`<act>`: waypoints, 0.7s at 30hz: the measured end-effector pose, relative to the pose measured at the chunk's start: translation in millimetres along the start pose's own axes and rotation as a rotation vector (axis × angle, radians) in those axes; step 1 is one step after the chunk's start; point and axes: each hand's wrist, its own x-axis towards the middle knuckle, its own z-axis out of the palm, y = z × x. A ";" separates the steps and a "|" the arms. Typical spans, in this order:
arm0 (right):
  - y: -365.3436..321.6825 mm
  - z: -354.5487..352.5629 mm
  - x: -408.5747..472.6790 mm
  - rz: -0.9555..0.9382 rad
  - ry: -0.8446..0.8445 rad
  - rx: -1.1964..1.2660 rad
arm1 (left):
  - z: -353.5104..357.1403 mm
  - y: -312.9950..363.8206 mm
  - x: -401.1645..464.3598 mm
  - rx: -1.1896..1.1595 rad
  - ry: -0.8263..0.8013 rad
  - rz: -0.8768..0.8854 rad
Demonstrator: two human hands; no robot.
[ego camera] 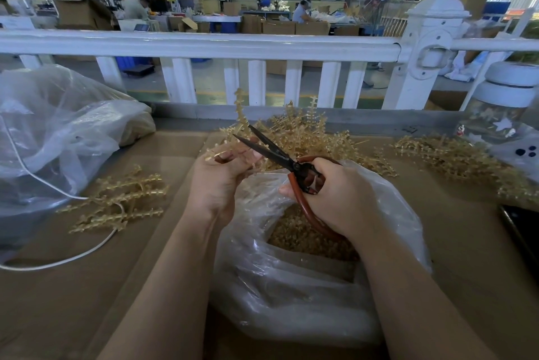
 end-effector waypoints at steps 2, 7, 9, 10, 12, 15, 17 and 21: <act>0.2 0.2 -0.1 -0.005 0.013 -0.006 | -1.1 -0.1 0.7 -0.014 0.008 -0.008; 0.5 0.9 -0.1 0.008 0.007 -0.015 | -3.8 -1.2 2.7 -0.008 0.012 -0.015; 0.5 1.5 0.1 0.013 0.007 -0.014 | -4.8 -1.0 3.0 -0.010 0.020 -0.022; 0.5 1.7 0.3 0.018 0.006 -0.010 | -5.1 -0.5 2.7 -0.010 0.022 -0.023; 0.1 1.8 0.6 0.027 -0.002 -0.006 | -4.9 -0.1 2.3 0.003 0.017 -0.016; -0.5 1.8 1.0 0.026 -0.003 -0.001 | -4.4 0.5 1.7 0.007 0.016 -0.013; -1.1 1.8 0.7 0.019 0.006 0.018 | -4.0 1.4 1.5 0.014 0.025 -0.018; -0.5 2.0 0.1 0.023 0.004 0.020 | -2.2 1.8 1.5 0.016 0.045 -0.033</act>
